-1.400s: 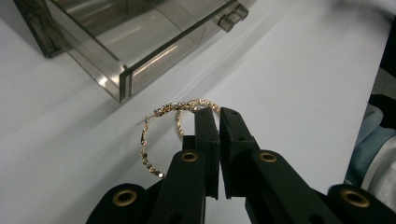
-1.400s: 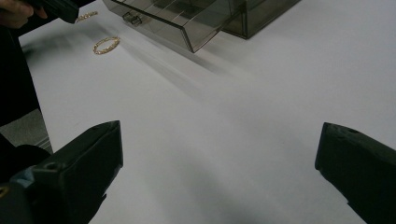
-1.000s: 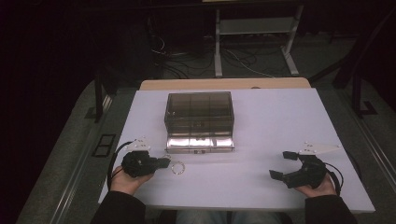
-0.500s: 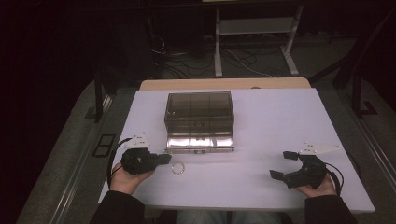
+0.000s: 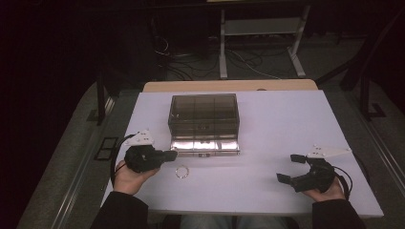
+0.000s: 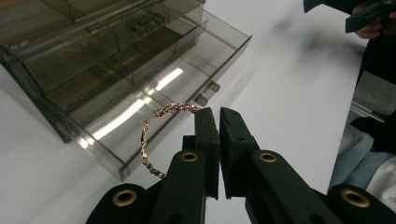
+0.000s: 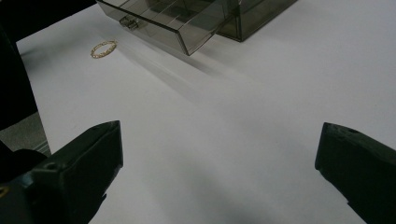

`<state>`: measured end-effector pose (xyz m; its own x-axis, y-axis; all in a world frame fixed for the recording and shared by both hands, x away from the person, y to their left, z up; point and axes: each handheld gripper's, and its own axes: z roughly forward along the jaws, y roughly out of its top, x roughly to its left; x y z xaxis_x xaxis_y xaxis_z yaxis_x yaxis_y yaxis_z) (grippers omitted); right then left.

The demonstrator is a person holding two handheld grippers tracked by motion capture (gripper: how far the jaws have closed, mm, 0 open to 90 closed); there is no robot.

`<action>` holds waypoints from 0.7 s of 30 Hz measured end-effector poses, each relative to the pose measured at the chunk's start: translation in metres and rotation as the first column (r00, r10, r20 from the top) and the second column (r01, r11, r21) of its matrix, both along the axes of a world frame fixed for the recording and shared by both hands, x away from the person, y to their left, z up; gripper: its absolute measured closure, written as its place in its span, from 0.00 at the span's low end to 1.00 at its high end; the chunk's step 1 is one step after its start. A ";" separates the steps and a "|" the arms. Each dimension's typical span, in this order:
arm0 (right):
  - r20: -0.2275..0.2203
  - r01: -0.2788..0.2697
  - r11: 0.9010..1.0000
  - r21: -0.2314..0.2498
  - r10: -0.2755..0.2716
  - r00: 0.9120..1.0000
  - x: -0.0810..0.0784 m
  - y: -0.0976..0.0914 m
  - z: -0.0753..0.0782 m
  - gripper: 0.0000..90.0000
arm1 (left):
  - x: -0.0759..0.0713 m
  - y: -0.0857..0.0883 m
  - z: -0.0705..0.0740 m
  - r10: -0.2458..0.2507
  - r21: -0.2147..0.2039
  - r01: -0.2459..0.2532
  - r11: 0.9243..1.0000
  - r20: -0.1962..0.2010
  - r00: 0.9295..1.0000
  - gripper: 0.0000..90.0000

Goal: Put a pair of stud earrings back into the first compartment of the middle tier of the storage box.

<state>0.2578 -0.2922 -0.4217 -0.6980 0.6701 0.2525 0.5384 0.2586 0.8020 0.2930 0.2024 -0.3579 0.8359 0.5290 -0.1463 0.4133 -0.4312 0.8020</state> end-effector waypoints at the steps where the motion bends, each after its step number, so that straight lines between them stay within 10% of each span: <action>1: -0.001 0.000 1.000 0.000 0.000 1.000 0.000 0.000 0.000 0.00 | 0.001 -0.001 0.001 -0.003 0.000 0.003 1.000 0.002 1.000 0.96; 21: -0.002 -0.001 1.000 -0.002 0.001 1.000 0.000 0.000 0.000 0.00 | 0.021 -0.007 0.013 0.008 0.020 -0.008 1.000 0.012 1.000 0.96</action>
